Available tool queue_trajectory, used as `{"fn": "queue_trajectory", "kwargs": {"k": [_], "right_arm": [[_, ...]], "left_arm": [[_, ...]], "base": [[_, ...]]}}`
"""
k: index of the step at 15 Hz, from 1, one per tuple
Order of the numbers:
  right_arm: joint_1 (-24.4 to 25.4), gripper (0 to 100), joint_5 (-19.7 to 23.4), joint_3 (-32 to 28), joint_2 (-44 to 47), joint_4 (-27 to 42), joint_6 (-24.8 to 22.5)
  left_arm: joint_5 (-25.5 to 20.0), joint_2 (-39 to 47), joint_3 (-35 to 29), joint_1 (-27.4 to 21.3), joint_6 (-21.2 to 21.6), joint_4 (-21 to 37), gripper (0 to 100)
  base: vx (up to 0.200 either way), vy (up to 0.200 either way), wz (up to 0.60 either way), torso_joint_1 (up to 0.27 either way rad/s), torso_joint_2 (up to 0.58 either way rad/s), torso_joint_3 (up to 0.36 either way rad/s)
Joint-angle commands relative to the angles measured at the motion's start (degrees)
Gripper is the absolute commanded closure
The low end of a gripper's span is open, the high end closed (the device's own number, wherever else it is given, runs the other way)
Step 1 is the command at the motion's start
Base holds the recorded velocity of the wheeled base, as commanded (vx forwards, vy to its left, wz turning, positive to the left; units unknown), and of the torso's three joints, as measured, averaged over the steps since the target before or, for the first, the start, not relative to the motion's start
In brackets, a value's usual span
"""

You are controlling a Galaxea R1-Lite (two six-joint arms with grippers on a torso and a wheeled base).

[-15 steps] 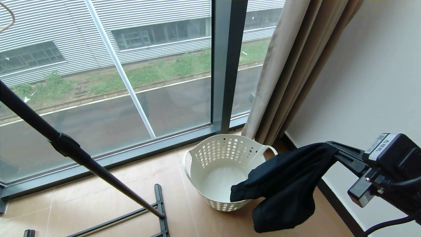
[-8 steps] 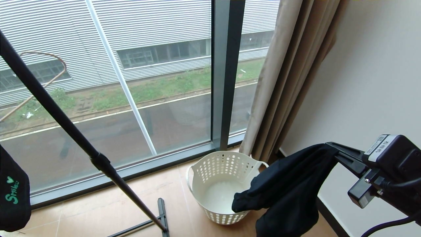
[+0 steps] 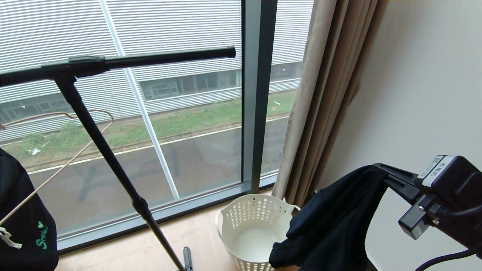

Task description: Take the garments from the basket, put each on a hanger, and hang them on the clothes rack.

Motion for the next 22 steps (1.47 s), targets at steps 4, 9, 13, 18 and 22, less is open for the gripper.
{"fn": "queue_trajectory", "kwargs": {"k": [4,9,13,18,22], "right_arm": [[0.02,100,-0.01,0.04,0.25,0.01,-0.03],[0.02,100,-0.01,0.13,0.25,0.01,-0.03],[0.02,100,-0.01,0.48,0.25,-0.08,-0.03],[0.02,100,-0.01,0.48,0.25,-0.08,-0.03],[-2.0,100,0.07,0.92,1.57,-0.52,-0.12]], "left_arm": [[0.04,0.07,0.0,0.01,-0.1,0.0,0],[-0.05,0.07,0.0,0.01,-0.1,0.0,0],[0.04,0.07,0.0,0.01,-0.1,0.0,0],[0.04,0.07,0.0,0.01,-0.28,0.0,0],[0.04,0.07,-0.09,0.01,-0.28,0.0,0]], "base": [[0.0,0.0,0.0,0.256,-0.59,-0.124],[0.0,0.0,0.0,0.212,-0.47,-0.07],[0.0,0.0,0.0,0.179,-0.37,-0.157],[0.0,0.0,0.0,0.086,-0.18,-0.094],[0.0,0.0,0.6,0.007,-0.01,0.001]]}}
